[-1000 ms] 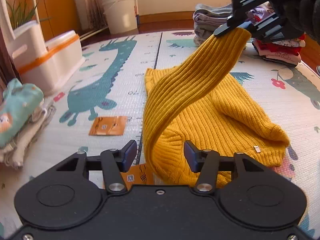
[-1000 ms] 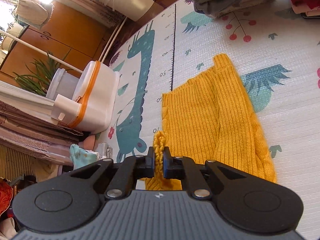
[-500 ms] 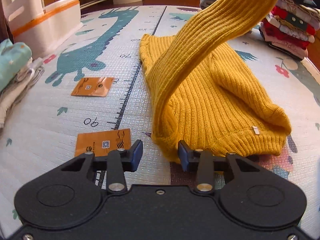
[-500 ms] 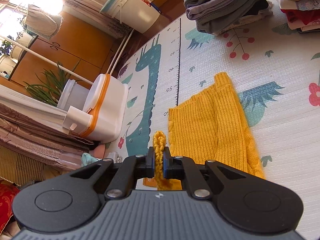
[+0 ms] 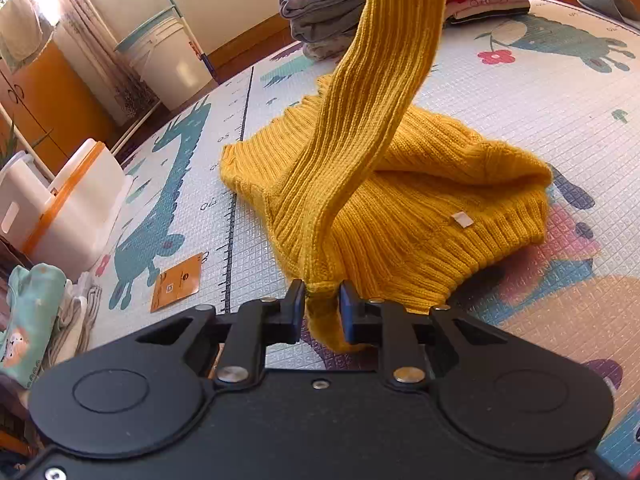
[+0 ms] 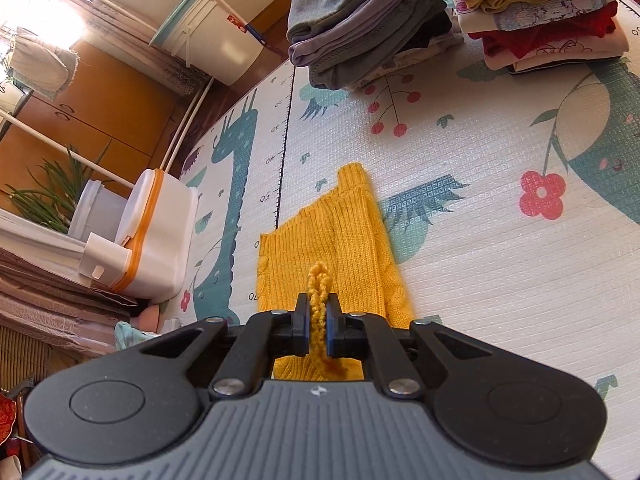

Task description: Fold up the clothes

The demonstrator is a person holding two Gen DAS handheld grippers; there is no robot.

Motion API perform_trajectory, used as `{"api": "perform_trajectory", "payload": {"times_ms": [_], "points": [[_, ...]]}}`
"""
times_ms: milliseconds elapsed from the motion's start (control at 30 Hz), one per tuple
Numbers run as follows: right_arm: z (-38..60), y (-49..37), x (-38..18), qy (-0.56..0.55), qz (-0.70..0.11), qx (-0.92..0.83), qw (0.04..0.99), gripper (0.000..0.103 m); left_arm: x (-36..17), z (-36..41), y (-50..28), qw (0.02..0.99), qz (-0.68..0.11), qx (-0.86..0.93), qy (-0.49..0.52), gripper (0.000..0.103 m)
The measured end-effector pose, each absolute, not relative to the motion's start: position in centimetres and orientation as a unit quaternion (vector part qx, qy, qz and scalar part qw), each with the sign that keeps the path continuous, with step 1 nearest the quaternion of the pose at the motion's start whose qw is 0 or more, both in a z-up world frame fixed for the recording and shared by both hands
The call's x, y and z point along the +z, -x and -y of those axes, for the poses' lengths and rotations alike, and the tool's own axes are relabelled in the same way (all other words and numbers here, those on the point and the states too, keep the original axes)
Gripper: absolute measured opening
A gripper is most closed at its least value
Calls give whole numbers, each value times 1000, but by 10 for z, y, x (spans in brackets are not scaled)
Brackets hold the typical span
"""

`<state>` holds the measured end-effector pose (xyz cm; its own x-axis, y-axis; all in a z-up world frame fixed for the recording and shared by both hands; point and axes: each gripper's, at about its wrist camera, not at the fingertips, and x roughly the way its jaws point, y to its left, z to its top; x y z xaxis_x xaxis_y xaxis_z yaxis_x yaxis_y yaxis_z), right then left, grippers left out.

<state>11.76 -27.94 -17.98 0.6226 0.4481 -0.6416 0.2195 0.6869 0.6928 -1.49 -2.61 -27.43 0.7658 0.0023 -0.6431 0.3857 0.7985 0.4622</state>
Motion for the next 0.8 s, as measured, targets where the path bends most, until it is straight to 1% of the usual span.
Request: {"api": "perform_trajectory", "payload": {"times_ms": [233, 367, 567, 600, 700, 767, 800], "points": [[275, -127, -178, -378, -425, 82, 818, 9, -285, 40, 15, 873, -337, -134, -325, 16], [281, -128, -183, -374, -430, 64, 819, 9, -286, 36, 13, 872, -345, -147, -316, 16], [291, -120, -195, -350, -456, 28, 818, 9, -278, 18, 4, 874, -371, -170, -264, 16], [292, -118, -198, -345, -463, 17, 816, 9, -274, 10, 1, 874, -380, -186, -238, 16], [293, -115, -204, -337, -479, 1, 811, 9, -252, -25, -16, 872, -408, -243, -117, 17], [292, -114, -206, -335, -477, 4, 813, 9, -231, -58, -31, 884, -400, -238, -38, 17], [291, -114, -205, -332, -476, 6, 814, 9, -222, -71, -38, 893, -393, -220, -18, 17]]}}
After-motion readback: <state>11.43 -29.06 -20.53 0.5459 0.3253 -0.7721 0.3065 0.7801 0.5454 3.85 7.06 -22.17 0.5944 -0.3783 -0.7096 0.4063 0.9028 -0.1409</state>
